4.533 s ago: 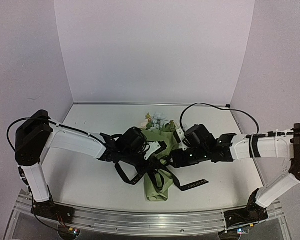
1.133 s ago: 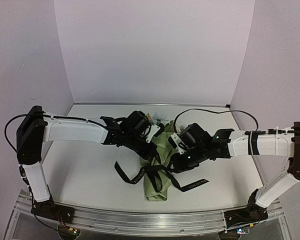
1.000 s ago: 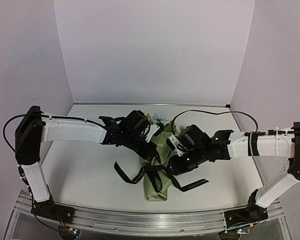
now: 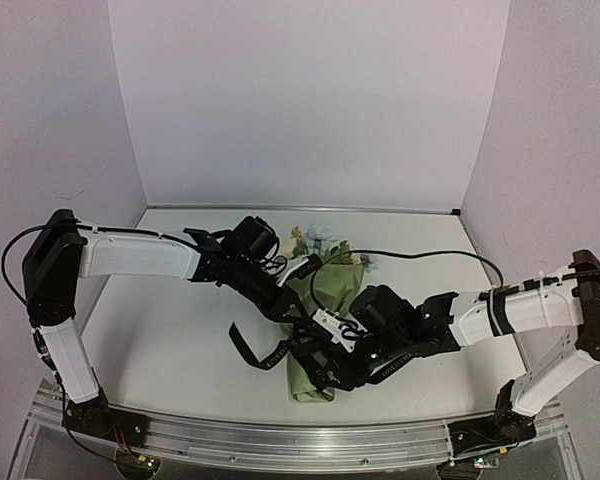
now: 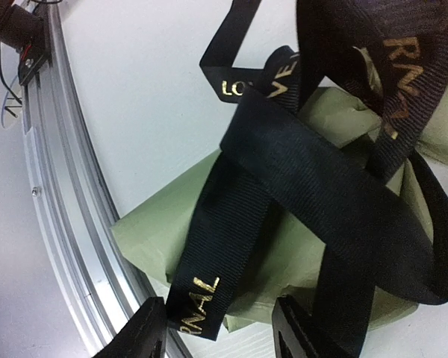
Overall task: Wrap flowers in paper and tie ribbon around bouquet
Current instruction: Tie the half-tied ribbon around the folded bouquet.
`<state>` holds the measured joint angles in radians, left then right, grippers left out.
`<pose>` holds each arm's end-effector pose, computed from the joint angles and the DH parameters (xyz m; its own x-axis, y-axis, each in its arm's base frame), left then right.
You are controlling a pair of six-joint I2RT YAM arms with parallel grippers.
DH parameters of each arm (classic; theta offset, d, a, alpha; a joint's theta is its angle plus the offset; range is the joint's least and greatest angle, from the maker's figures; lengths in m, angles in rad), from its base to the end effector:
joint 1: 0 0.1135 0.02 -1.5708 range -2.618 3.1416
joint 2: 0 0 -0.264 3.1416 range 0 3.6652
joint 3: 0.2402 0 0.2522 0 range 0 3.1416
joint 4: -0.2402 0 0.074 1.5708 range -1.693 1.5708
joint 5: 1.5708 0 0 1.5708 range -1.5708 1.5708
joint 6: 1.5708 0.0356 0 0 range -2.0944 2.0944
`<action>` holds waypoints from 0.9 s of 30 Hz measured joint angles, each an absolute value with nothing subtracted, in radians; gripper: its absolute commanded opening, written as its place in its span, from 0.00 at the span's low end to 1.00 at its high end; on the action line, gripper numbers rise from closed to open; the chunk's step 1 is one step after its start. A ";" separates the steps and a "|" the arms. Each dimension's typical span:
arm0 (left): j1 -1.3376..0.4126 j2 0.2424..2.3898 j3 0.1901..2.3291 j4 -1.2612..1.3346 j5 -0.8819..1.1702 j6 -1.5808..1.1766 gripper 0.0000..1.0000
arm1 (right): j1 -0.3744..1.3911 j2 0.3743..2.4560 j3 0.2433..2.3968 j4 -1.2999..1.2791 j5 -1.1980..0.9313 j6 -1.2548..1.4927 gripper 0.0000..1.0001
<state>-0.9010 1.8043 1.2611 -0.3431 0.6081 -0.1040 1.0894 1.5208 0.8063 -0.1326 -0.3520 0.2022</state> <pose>0.2244 -0.3161 0.2151 -0.5684 0.5806 -0.5829 0.8131 0.2882 -0.5059 0.1291 0.2736 0.1815 -0.5282 -0.6040 -0.5968 -0.8489 0.3609 0.3861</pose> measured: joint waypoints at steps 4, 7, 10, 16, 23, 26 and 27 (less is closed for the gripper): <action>-0.893 1.806 1.262 -0.345 0.627 -0.104 0.00 | 1.104 1.521 0.806 -0.125 -0.352 0.183 0.48; -0.890 1.806 1.264 -0.350 0.633 -0.104 0.00 | 1.115 1.521 0.806 -0.132 -0.341 0.172 0.43; -0.889 1.807 1.264 -0.350 0.637 -0.104 0.00 | 1.125 1.521 0.806 -0.144 -0.331 0.163 0.33; -0.882 1.808 1.264 -0.349 0.635 -0.105 0.00 | 1.129 1.521 0.824 -0.213 -0.319 0.165 0.03; -0.866 1.808 1.262 -0.333 0.591 -0.131 0.00 | 1.129 1.507 0.894 -0.361 -0.233 0.116 0.00; -0.861 1.807 1.249 -0.296 0.554 -0.156 0.00 | 1.122 1.498 0.932 -0.425 -0.185 0.081 0.00; -0.859 1.806 1.241 -0.284 0.540 -0.164 0.00 | 1.118 1.497 0.942 -0.438 -0.176 0.075 0.00</action>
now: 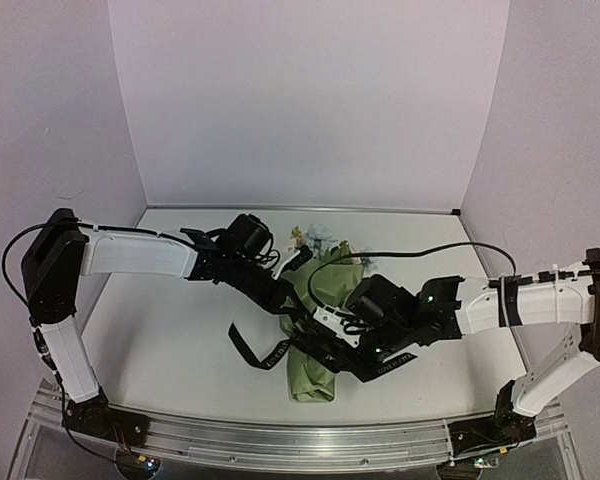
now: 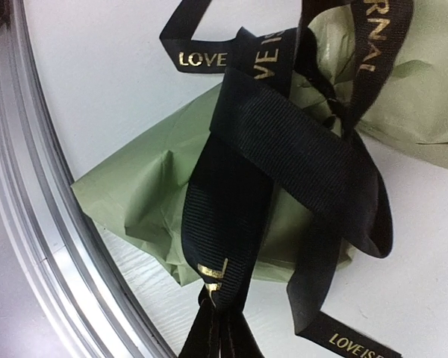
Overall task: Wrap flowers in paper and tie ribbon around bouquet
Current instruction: Tie the half-tied ribbon around the folded bouquet.
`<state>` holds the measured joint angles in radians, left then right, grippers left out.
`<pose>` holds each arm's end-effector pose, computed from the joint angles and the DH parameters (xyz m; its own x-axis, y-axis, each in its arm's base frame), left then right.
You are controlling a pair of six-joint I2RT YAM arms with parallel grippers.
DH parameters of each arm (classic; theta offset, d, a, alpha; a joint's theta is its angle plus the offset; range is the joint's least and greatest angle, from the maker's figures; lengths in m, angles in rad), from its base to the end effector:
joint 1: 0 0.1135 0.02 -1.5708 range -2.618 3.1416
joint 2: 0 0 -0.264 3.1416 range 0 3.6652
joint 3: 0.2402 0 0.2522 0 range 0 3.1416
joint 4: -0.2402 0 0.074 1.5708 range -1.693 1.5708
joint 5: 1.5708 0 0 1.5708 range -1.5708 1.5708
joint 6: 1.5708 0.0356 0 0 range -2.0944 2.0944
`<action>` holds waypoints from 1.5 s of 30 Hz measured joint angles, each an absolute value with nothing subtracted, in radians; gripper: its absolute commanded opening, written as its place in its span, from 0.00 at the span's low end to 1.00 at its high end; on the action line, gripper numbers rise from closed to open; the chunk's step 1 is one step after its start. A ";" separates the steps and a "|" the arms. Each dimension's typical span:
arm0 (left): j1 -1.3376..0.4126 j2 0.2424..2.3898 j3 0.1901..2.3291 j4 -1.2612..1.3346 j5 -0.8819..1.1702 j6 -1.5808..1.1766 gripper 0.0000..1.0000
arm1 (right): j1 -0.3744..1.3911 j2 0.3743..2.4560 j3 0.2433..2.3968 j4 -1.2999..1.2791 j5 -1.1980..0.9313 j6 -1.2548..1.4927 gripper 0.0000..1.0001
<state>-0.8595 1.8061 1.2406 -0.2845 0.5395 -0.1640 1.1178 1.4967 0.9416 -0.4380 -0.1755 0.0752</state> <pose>0.2404 -0.3070 0.2111 -0.6261 0.5120 -0.5881 0.7795 0.3921 -0.4885 0.1256 0.2723 0.2073 -0.4353 -0.7252 -0.5336 -0.8969 0.4008 0.1869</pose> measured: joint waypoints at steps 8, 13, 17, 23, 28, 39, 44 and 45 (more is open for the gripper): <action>-0.848 1.778 1.174 -0.222 0.413 -0.226 0.00 | 1.036 1.498 0.987 -0.509 -0.114 0.059 0.00; -0.843 1.713 1.113 -0.177 0.332 -0.274 0.00 | 0.985 1.516 1.021 -0.531 -0.083 0.072 0.00; -0.842 1.642 1.045 -0.136 0.288 -0.307 0.00 | 0.957 1.542 1.025 -0.544 -0.066 0.085 0.00; -0.842 1.600 0.958 -0.101 0.250 -0.353 0.00 | 0.924 1.580 1.025 -0.555 -0.042 0.107 0.00; -0.842 1.559 0.873 -0.093 0.214 -0.401 0.00 | 0.908 1.582 1.007 -0.553 -0.006 0.123 0.00; -0.842 1.445 0.745 -0.086 0.076 -0.506 0.00 | 0.904 1.582 0.922 -0.569 0.029 0.175 0.00; -0.837 1.445 0.729 -0.094 0.014 -0.539 0.00 | 0.904 1.582 0.915 -0.581 0.044 0.194 0.00; -0.834 1.445 0.728 -0.100 0.001 -0.548 0.00 | 0.904 1.582 0.912 -0.584 0.051 0.196 0.00</action>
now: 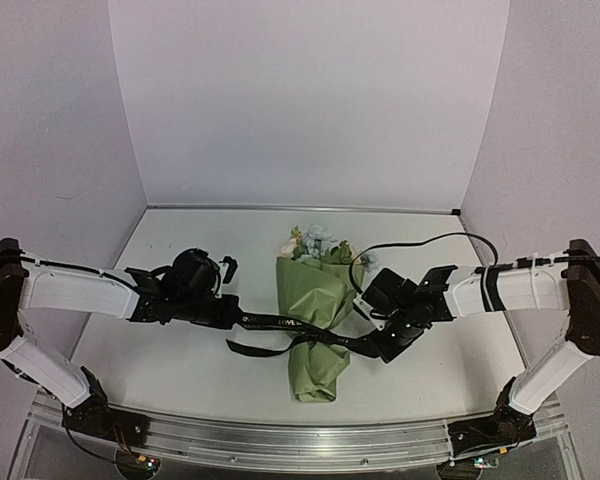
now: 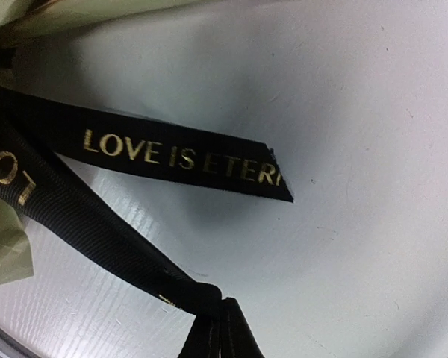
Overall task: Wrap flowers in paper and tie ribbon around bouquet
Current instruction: Tie the half-tied ribbon around the folded bouquet.
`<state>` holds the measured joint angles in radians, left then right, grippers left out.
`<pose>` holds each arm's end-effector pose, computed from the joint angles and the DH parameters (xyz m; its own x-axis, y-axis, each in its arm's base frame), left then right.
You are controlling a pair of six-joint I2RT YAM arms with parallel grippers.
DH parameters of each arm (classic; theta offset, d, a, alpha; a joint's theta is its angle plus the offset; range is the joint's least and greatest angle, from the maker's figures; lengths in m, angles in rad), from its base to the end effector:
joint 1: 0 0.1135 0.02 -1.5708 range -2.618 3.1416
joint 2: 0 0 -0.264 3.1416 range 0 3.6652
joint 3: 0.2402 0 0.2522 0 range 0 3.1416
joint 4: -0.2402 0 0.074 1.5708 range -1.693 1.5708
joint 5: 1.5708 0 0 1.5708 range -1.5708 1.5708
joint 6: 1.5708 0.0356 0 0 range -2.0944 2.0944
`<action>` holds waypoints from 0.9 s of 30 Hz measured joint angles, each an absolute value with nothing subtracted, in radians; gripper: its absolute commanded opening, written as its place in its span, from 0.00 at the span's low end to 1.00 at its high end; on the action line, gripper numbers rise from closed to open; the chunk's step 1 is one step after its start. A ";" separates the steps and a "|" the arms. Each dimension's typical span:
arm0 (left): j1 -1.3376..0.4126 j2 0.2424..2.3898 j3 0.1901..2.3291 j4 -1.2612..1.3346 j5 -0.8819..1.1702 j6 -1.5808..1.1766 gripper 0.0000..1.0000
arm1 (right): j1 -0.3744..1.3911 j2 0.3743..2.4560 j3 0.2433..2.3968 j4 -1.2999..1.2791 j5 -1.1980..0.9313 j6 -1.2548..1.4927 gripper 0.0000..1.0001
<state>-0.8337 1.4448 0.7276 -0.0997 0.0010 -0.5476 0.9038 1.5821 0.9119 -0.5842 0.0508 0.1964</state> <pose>0.1921 -0.2117 0.1797 -0.8041 0.1112 -0.5840 0.3774 0.8545 -0.3570 0.1785 0.2238 0.1682 -0.7278 -0.6093 -0.3146 -0.6453 0.7638 0.0134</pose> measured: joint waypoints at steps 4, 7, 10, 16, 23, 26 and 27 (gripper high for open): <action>-0.806 1.444 0.716 -0.124 -0.059 -0.583 0.00 | 0.904 1.582 0.890 -0.599 0.075 0.211 0.00; -0.774 1.444 0.710 -0.149 -0.090 -0.606 0.00 | 0.904 1.580 0.878 -0.611 0.085 0.226 0.00; -0.747 1.445 0.710 -0.166 -0.108 -0.619 0.00 | 0.904 1.572 0.867 -0.617 0.089 0.243 0.00; -0.730 1.454 0.710 -0.174 -0.103 -0.629 0.00 | 0.904 1.562 0.848 -0.618 0.082 0.274 0.00; -0.729 1.482 0.710 -0.174 -0.077 -0.625 0.00 | 0.904 1.557 0.848 -0.627 0.065 0.282 0.03; -0.729 1.482 0.709 -0.161 -0.048 -0.609 0.00 | 0.904 1.549 0.848 -0.633 0.059 0.283 0.28; -0.729 1.482 0.708 -0.152 -0.033 -0.602 0.00 | 0.904 1.544 0.848 -0.637 0.056 0.284 0.33</action>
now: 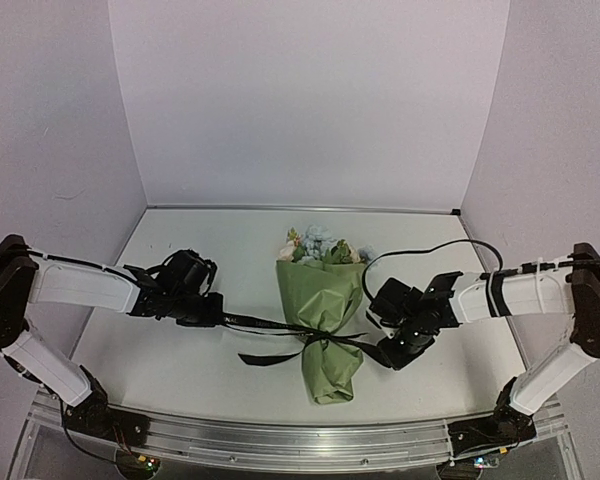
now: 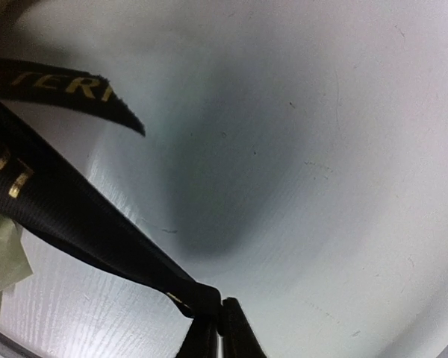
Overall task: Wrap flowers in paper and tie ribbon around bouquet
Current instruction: Tie the half-tied ribbon around the folded bouquet.
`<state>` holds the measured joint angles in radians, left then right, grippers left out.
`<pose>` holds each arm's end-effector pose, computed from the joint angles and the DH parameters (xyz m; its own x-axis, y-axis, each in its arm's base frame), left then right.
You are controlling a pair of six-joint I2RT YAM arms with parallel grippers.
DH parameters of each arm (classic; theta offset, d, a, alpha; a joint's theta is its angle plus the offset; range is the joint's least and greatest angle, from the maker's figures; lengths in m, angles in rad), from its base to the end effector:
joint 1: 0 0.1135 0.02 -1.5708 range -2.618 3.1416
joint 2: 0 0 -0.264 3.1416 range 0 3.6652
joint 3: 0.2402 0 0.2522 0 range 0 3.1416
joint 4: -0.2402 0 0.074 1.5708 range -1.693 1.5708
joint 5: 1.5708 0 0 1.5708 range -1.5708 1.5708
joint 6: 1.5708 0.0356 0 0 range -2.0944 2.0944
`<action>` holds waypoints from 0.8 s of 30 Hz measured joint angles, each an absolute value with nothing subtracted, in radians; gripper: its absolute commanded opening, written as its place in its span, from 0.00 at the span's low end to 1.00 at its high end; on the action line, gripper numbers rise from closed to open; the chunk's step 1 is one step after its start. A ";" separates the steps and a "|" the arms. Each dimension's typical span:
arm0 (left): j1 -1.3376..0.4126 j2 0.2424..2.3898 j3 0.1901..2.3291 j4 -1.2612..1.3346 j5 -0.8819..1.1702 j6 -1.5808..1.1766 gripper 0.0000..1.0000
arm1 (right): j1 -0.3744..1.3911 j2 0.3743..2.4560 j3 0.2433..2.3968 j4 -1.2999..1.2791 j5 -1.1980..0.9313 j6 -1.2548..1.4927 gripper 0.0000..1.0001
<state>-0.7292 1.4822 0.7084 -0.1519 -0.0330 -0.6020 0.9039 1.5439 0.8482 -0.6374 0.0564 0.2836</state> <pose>0.2093 -0.1855 0.1606 -0.8598 0.0093 -0.5105 0.1992 0.9267 -0.3188 0.1656 0.2071 0.1600 -0.7944 -0.5574 -0.2414 -0.5771 0.8166 0.0133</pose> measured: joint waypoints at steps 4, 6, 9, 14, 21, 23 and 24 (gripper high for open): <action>-0.729 1.479 0.704 -0.104 0.043 -0.569 0.08 | 0.904 1.504 0.848 -0.654 0.047 0.298 0.51; -0.729 1.475 0.703 -0.084 0.074 -0.555 0.12 | 0.904 1.471 0.849 -0.661 0.043 0.304 0.54; -0.729 1.466 0.703 -0.066 0.104 -0.540 0.15 | 0.904 1.416 0.859 -0.675 0.041 0.297 0.55; -0.729 1.465 0.703 -0.051 0.114 -0.531 0.14 | 0.897 1.403 0.909 -0.657 0.036 0.190 0.53; -0.729 1.465 0.703 -0.052 0.114 -0.531 0.13 | 0.836 1.436 0.911 -0.538 0.001 0.004 0.47; -0.729 1.465 0.703 -0.053 0.114 -0.531 0.13 | 0.827 1.457 0.911 -0.512 -0.025 -0.047 0.47; -0.729 1.465 0.703 -0.054 0.114 -0.530 0.13 | 0.825 1.471 0.911 -0.500 -0.037 -0.074 0.47</action>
<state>-0.7292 1.4651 0.7033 -0.0537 0.1143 -0.5304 0.8253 1.4711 0.9112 -0.5000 -0.0369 -0.0736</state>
